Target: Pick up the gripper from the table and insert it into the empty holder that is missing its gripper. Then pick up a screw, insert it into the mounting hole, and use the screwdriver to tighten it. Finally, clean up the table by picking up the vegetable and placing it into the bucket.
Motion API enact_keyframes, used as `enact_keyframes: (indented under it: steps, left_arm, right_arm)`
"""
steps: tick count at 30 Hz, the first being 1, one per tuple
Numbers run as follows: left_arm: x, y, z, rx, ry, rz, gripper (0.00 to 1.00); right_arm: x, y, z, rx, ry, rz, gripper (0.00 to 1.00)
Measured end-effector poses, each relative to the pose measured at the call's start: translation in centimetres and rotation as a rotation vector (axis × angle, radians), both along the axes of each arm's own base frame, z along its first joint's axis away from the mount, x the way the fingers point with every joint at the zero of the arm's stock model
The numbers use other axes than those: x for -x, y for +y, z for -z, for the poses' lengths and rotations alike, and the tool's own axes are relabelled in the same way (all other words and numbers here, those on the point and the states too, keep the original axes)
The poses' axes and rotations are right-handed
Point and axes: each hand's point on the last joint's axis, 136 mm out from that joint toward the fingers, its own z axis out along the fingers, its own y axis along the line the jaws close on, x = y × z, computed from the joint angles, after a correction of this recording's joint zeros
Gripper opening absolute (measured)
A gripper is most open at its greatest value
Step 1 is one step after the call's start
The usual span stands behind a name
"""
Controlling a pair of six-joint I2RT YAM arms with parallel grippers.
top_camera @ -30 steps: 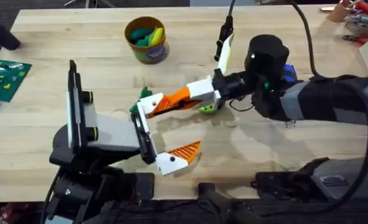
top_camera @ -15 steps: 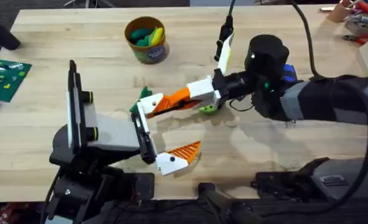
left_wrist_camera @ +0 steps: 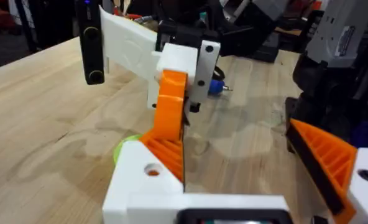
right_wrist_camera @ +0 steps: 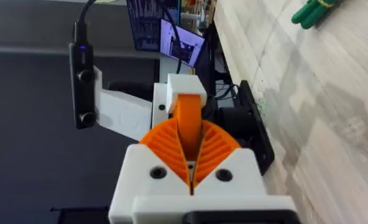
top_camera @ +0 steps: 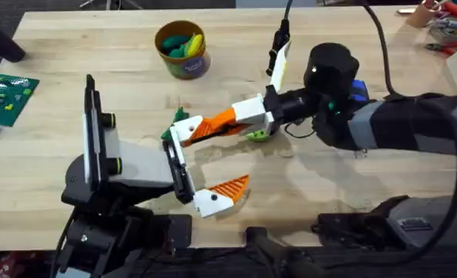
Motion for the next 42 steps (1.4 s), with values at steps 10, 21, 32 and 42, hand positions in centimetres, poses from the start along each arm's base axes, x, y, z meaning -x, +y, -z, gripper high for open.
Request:
enact_keyframes:
  steps: [10, 21, 32, 42]
  left_arm:
    - [0.0, 0.0, 0.0, 0.000, 0.000, 0.000, 0.986]
    - [0.2, -0.1, 0.0, -0.001, -0.004, 0.013, 0.986]
    - [0.2, -0.1, 0.0, -0.001, -0.004, 0.013, 0.986]
    - [0.2, -0.1, 0.0, -0.001, -0.004, 0.013, 0.986]
  right_arm:
    - [0.0, 0.0, 0.0, 0.000, 0.000, 0.001, 0.015]
    - [-0.8, 0.1, 0.4, 0.016, 0.010, 0.046, 0.916]
    - [-0.9, 0.1, 0.5, 0.019, 0.013, 0.051, 0.991]
    - [-3.1, -1.5, 1.1, 0.037, -0.003, 0.121, 0.993]
